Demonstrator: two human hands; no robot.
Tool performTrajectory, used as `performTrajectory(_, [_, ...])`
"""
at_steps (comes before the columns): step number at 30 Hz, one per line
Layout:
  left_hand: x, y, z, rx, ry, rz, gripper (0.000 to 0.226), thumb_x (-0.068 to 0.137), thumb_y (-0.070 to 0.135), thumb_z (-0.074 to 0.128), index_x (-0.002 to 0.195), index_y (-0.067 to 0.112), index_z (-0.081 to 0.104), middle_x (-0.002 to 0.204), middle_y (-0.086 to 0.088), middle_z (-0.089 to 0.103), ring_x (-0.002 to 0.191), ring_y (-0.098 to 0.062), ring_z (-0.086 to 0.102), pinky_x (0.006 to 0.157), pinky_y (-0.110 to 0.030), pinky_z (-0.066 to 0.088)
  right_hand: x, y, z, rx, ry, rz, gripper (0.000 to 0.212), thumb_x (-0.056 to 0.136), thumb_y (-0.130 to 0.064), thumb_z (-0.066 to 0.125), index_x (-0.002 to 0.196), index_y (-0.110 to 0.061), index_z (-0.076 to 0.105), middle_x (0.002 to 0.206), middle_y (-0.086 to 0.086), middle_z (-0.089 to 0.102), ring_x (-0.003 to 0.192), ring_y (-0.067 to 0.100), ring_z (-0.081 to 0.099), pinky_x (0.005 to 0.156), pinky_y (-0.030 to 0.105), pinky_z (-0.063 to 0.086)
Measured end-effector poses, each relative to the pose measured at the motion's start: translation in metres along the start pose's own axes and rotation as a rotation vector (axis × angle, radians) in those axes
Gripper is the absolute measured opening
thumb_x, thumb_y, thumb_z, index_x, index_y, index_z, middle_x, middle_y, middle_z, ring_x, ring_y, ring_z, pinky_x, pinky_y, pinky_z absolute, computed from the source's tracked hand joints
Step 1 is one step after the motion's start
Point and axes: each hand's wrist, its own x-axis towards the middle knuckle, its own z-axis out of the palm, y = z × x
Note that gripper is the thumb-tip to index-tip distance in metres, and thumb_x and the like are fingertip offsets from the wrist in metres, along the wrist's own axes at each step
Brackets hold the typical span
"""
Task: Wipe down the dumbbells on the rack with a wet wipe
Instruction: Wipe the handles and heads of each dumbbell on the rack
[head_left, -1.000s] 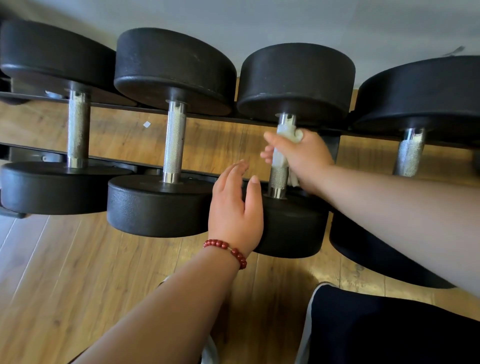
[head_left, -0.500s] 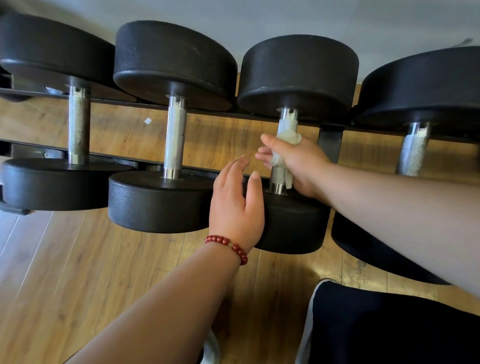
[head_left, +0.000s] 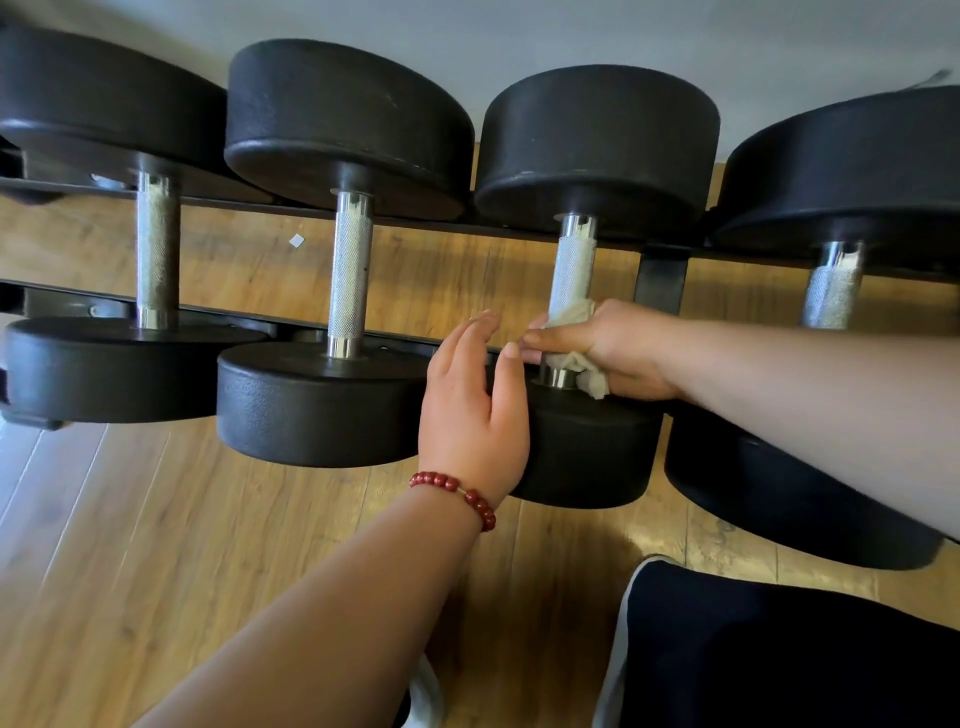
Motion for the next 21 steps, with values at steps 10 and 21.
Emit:
performTrajectory(10, [0.001, -0.002, 0.001, 0.006, 0.004, 0.005, 0.041, 0.101, 0.033, 0.038, 0.141, 0.023, 0.045, 0.144, 0.011, 0.042, 0.135, -0.002, 0.033, 0.11, -0.022, 0.027, -0.004, -0.002, -0.002, 0.02, -0.014, 0.064, 0.059, 0.063, -0.017, 0.08, 0.116, -0.004, 0.059, 0.1, 0.011, 0.071, 0.103, 0.023, 0.068, 0.096, 0.041, 0.052])
performTrajectory(21, [0.0, -0.002, 0.001, -0.004, 0.007, 0.011, 0.04, 0.102, 0.032, 0.038, 0.141, 0.023, 0.045, 0.144, 0.011, 0.043, 0.134, -0.001, 0.033, 0.105, -0.018, 0.026, -0.001, 0.006, 0.005, -0.221, 0.123, -0.038, 0.063, 0.069, -0.028, 0.086, 0.122, -0.013, 0.055, 0.109, 0.007, 0.067, 0.103, 0.023, 0.064, 0.093, 0.041, 0.052])
